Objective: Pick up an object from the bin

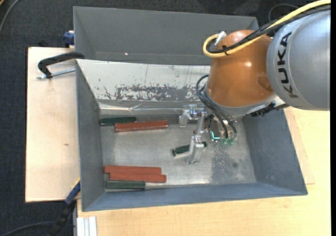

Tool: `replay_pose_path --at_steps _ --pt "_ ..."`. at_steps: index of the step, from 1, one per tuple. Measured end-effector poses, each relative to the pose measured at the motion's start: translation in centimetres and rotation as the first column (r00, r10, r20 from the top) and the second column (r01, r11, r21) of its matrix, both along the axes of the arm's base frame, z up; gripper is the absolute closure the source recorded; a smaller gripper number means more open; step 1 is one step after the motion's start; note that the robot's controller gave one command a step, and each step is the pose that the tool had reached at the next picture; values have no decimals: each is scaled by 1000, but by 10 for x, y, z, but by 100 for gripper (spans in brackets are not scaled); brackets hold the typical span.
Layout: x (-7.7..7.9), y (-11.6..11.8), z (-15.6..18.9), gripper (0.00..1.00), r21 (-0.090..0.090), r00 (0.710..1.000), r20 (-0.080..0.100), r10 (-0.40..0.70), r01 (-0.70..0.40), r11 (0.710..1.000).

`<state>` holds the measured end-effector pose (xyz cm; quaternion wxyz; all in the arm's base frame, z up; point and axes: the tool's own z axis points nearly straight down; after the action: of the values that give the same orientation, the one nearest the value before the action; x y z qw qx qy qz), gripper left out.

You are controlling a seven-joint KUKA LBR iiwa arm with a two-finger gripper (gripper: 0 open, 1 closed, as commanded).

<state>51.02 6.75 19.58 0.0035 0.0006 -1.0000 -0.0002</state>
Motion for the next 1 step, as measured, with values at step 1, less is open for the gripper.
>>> replay_pose_path --at_steps 1 --pt "42 -31 -121 0 -1 1000 1 2 -2 1000"
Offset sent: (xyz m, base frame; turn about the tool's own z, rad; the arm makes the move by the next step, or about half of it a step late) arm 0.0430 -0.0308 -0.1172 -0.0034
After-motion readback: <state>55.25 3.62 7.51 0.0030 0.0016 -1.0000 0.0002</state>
